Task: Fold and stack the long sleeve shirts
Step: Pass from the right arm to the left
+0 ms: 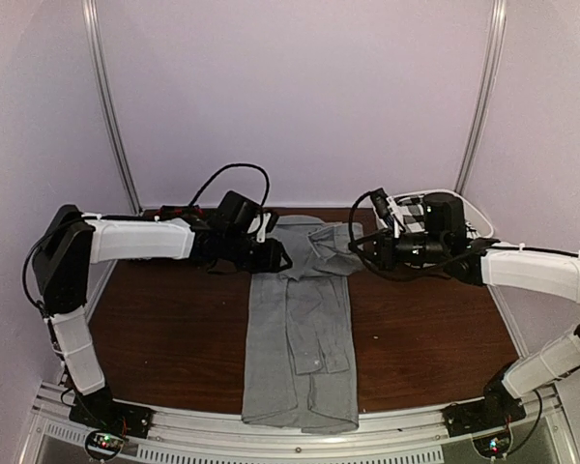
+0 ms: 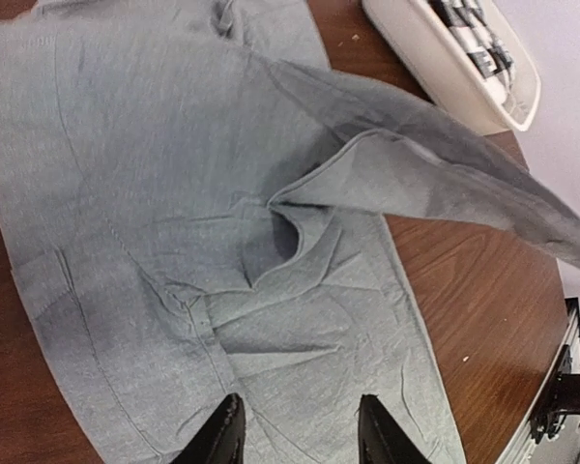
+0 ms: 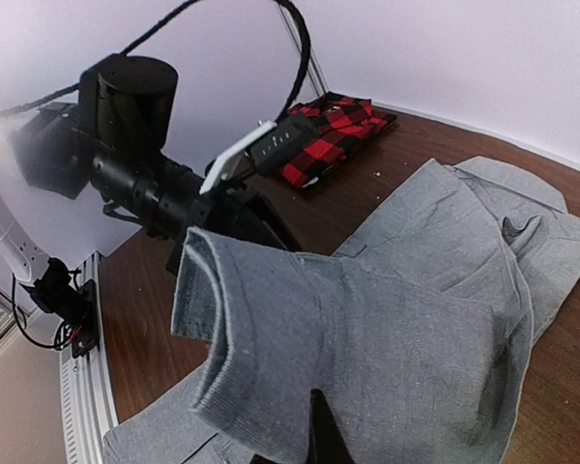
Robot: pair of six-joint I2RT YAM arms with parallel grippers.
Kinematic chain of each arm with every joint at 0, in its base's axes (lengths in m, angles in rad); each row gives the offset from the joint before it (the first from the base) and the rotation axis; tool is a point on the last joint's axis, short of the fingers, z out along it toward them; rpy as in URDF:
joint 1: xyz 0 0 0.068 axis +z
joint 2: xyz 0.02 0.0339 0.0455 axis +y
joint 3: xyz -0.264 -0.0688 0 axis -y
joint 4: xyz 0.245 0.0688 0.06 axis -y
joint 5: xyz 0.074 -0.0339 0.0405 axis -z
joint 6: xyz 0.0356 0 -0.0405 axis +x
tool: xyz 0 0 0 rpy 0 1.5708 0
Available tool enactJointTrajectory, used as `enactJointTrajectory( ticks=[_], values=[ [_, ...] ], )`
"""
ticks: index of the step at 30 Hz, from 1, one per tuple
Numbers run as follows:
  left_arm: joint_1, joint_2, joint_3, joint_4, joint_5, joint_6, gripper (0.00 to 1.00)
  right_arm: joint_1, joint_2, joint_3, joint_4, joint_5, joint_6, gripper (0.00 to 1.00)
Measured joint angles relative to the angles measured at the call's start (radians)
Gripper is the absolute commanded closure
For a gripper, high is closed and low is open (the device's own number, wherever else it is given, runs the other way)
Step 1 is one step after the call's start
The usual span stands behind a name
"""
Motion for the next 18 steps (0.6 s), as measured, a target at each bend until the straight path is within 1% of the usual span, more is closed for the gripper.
enactJointTrajectory(
  ticks=[3,6,9,13,18],
  values=[
    [0.000,-0.104,-0.058,0.038,-0.010,0.062,0.52,0.032,0.035,0.013,-0.022,-0.006,-0.015,1.00],
    [-0.004,-0.274,-0.167,0.076,-0.011,0.150,0.48,0.049,0.068,0.034,-0.048,-0.019,-0.031,1.00],
    [-0.021,-0.392,-0.218,0.100,-0.022,0.249,0.47,0.057,0.094,0.068,-0.071,-0.032,-0.046,1.00],
    [-0.052,-0.452,-0.226,0.106,-0.022,0.369,0.41,0.062,0.110,0.117,-0.099,-0.048,-0.069,1.00],
    [-0.058,-0.447,-0.203,0.052,-0.005,0.492,0.36,0.066,0.111,0.156,-0.134,-0.064,-0.101,1.00]
  ],
)
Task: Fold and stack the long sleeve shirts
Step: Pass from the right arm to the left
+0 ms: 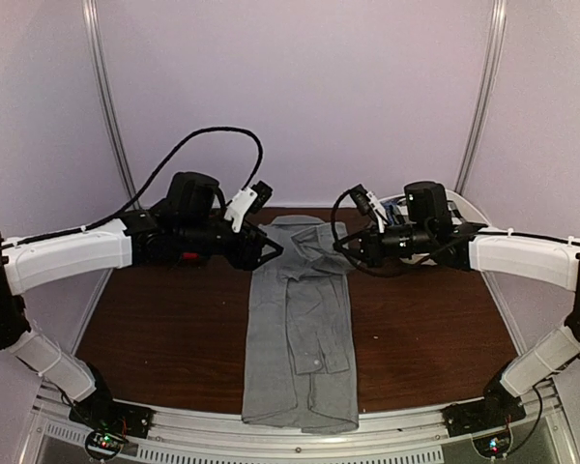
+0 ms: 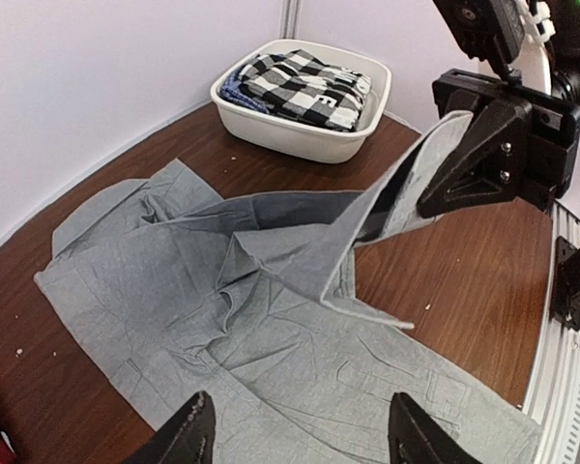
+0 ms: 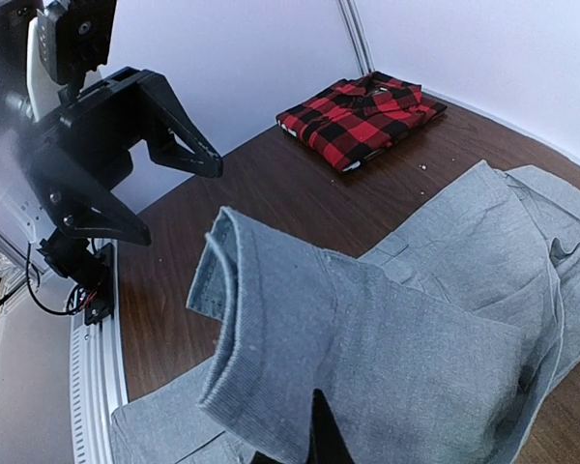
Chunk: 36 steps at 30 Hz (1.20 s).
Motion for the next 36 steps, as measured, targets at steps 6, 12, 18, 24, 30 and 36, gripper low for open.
enactJointTrajectory(
  ticks=[6,12,18,24,30,36],
  values=[
    [-0.027,0.091,0.151,-0.104,0.035,0.121,0.37,0.002,0.000,0.004,-0.061,-0.011,-0.031,1.00],
    [-0.062,0.121,0.201,-0.189,-0.003,0.208,0.32,0.004,0.000,0.004,-0.083,-0.011,-0.042,1.00],
    [-0.063,0.124,0.201,-0.245,-0.059,0.262,0.28,0.008,-0.004,0.010,-0.108,-0.011,-0.045,1.00],
    [-0.064,0.174,0.215,-0.266,-0.091,0.293,0.27,0.008,-0.008,0.029,-0.113,-0.012,-0.046,1.00],
    [-0.064,0.218,0.235,-0.259,-0.086,0.298,0.27,0.012,-0.010,0.032,-0.111,-0.023,-0.045,1.00],
    [-0.064,0.246,0.304,-0.211,-0.064,0.298,0.28,0.017,-0.009,0.032,-0.108,-0.039,-0.044,1.00]
  ],
)
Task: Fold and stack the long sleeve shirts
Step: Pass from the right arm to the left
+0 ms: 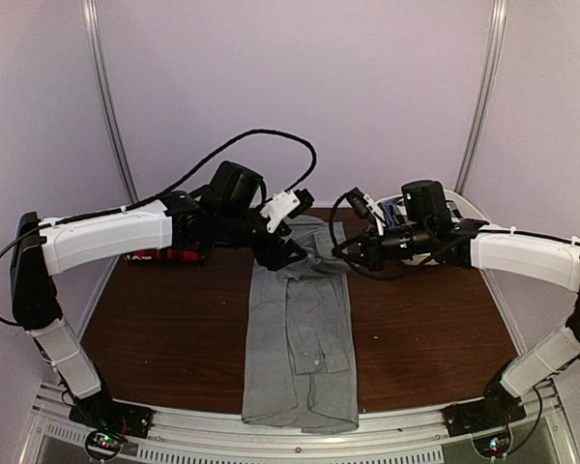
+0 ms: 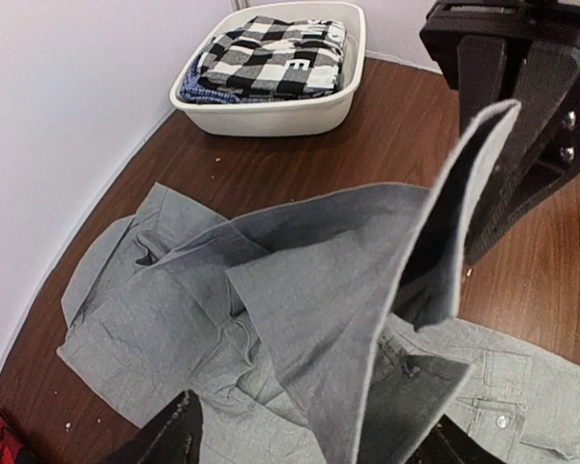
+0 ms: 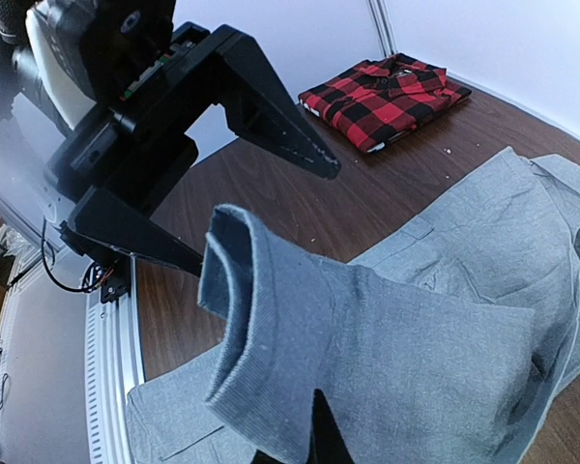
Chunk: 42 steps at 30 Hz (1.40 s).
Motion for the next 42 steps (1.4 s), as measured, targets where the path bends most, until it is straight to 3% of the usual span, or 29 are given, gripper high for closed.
enactJointTrajectory(
  ticks=[26,30,34,35,37,40,42],
  values=[
    [-0.001,0.039,0.023,0.095,0.164,-0.030,0.53,0.007,0.067,0.037,0.006,-0.004,-0.001,1.00],
    [-0.001,0.042,0.031,0.101,0.179,-0.044,0.67,0.010,0.079,0.037,0.006,-0.004,-0.001,1.00],
    [-0.001,0.057,0.044,0.110,0.192,-0.060,0.92,0.014,0.080,0.037,0.007,-0.002,-0.001,1.00],
    [-0.001,0.060,0.044,0.113,0.194,-0.061,1.00,0.014,0.080,0.037,0.007,-0.001,-0.001,0.98],
    [-0.001,0.068,0.044,0.117,0.198,-0.076,1.00,0.016,0.080,0.037,0.008,0.003,0.000,0.85],
    [-0.001,0.073,0.045,0.119,0.199,-0.108,1.00,0.018,0.079,0.037,0.012,0.040,0.010,0.54],
    [-0.001,0.072,0.045,0.121,0.187,-0.154,1.00,0.018,0.067,0.031,0.026,0.086,0.025,0.40]
  ],
)
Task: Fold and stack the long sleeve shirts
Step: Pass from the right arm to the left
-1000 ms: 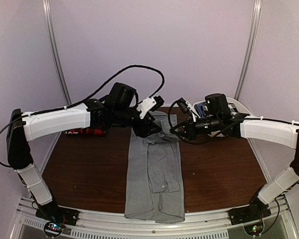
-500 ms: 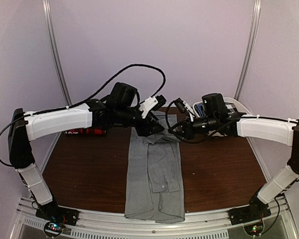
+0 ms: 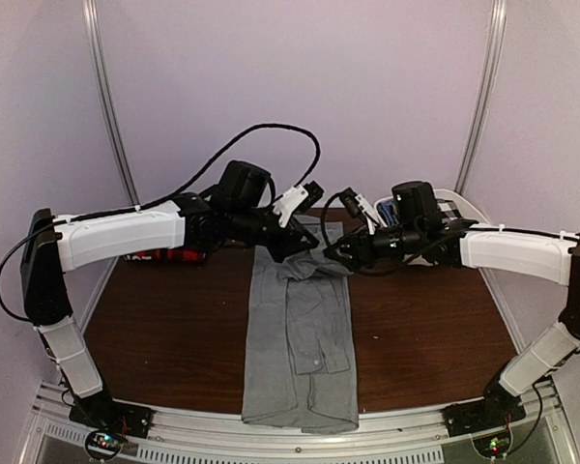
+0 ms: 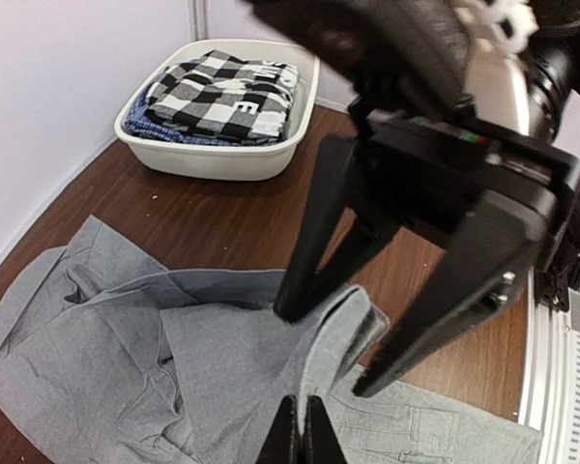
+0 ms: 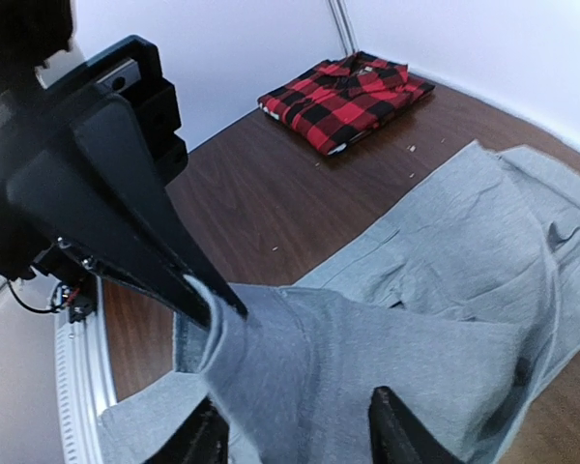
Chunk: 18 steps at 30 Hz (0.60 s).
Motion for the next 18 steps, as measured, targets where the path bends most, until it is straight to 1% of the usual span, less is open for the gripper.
enactJointTrajectory(
  ticks=[3,6,12,15,18],
  values=[
    [0.000,-0.006,0.000,0.000,-0.045,-0.092,1.00,0.000,-0.052,-0.032,0.031,0.093,0.030,0.29],
    [0.000,-0.028,0.000,0.000,-0.093,-0.197,1.00,-0.003,-0.126,-0.073,0.069,0.203,0.072,0.24],
    [0.000,-0.100,0.005,-0.018,-0.199,-0.443,1.00,-0.018,-0.232,-0.169,0.181,0.414,0.182,0.23],
    [0.008,-0.120,0.026,-0.034,-0.217,-0.549,1.00,-0.021,-0.234,-0.220,0.238,0.465,0.239,0.24],
    [0.020,-0.120,0.089,-0.053,-0.216,-0.634,1.00,-0.022,-0.216,-0.268,0.278,0.480,0.296,0.25]
  ],
)
